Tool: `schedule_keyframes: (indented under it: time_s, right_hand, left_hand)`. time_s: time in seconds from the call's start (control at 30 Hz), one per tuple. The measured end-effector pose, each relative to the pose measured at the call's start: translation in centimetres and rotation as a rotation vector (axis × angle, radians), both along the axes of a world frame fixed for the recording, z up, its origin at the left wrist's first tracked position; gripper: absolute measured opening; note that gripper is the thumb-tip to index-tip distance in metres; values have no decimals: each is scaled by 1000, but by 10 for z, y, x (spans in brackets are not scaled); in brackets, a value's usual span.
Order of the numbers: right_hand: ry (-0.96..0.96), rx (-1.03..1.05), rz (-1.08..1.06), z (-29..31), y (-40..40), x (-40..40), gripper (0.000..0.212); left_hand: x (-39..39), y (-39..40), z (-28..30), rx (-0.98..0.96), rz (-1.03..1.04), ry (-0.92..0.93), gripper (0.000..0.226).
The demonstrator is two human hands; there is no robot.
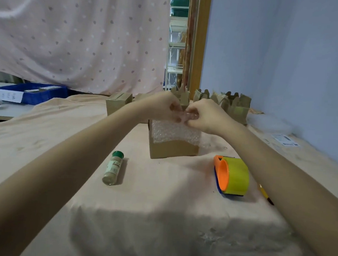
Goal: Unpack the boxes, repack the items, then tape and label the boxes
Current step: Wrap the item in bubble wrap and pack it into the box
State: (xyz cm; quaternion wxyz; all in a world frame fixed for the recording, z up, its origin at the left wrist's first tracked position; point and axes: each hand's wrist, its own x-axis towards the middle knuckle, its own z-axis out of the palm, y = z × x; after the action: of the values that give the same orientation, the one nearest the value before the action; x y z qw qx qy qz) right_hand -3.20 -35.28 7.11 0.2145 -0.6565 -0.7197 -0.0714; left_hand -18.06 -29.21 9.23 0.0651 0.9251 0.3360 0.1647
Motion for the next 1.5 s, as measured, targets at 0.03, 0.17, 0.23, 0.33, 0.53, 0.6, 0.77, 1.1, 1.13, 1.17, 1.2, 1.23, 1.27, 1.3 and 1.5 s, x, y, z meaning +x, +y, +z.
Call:
schedule_keyframes:
  time_s: [0.03,0.17,0.23,0.33,0.53,0.6,0.77,1.1,1.13,1.17,1.2,1.23,1.27,1.3,1.5]
  right_hand:
    - [8,-3,-33,-1,4,5,17]
    - [267,123,-132,-8,18,31,13]
    - [438,212,-151,-11,25,40,9]
    - [697,271,-160,-9,36,44,11]
    - [836,281,-242,-11,74,37,14]
    - [844,250,-204,-15,83,34,12]
    - [719,217,-88,-24,96,26,15]
    - [515,117,-66,-37,77,39,12]
    - [508,105,-57,-39,74,41,12]
    - [499,91,-52,-41,71,43,12]
    - [480,79,-53,-43,68,45,12]
    - [443,68,-60,-44,65,47,12]
    - [380,58,-65,-45,63,47,13]
    - [309,40,-61,-46,61,45,14]
    - [431,-133,102,-53,56,27,13]
  left_hand:
    - [0,5,2,-9,11,-8,27]
    - [-2,32,8,58,120,-99,23]
    - [-2,44,6,112,184,-91,22]
    - [3,58,1,161,227,-32,27]
    - [18,82,-6,199,285,219,40]
    - [21,95,-10,212,277,273,39]
    - [29,120,-26,223,309,320,40]
    - [25,118,-30,282,306,164,28]
    - [23,116,-28,281,304,150,28]
    - [21,113,-26,281,300,136,28]
    - [19,110,-24,275,294,123,28]
    - [17,107,-22,258,288,105,27]
    - [15,105,-20,226,280,80,27]
    - [13,103,-19,188,270,52,27]
    - [2,87,-18,91,301,-81,33]
